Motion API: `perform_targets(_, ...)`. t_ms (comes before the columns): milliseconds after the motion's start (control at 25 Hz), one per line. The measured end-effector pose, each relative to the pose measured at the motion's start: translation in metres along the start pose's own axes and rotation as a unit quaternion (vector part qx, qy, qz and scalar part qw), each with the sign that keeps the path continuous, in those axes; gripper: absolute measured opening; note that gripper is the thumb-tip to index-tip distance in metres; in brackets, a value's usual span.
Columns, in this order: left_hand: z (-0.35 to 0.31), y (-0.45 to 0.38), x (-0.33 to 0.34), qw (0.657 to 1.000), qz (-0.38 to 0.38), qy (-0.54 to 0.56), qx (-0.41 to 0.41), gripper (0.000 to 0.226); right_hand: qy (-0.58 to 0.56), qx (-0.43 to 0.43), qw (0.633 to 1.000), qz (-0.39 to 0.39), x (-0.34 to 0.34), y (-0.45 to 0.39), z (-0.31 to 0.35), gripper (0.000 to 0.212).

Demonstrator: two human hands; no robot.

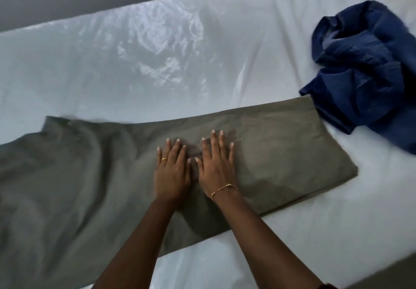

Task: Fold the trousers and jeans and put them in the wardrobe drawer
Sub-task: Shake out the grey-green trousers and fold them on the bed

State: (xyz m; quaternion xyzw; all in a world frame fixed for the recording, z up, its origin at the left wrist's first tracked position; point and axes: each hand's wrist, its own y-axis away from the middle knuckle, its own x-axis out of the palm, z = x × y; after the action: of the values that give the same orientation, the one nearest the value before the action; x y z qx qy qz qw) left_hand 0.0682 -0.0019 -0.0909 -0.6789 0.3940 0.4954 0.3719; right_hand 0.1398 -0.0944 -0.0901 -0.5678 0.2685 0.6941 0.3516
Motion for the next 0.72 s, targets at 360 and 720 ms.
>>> perform_targets(360, 0.186, 0.051, -0.058, 0.986, -0.104, 0.002, -0.131, 0.049, -0.033, -0.064, 0.997, 0.009, 0.034, -0.005, 0.168, 0.050)
perform_targets(720, 0.323, 0.088, -0.084, 0.976, 0.081, -0.064, -0.192, 0.091, 0.035, 0.046, 0.998, -0.010, 0.068, -0.020, 0.212, 0.057)
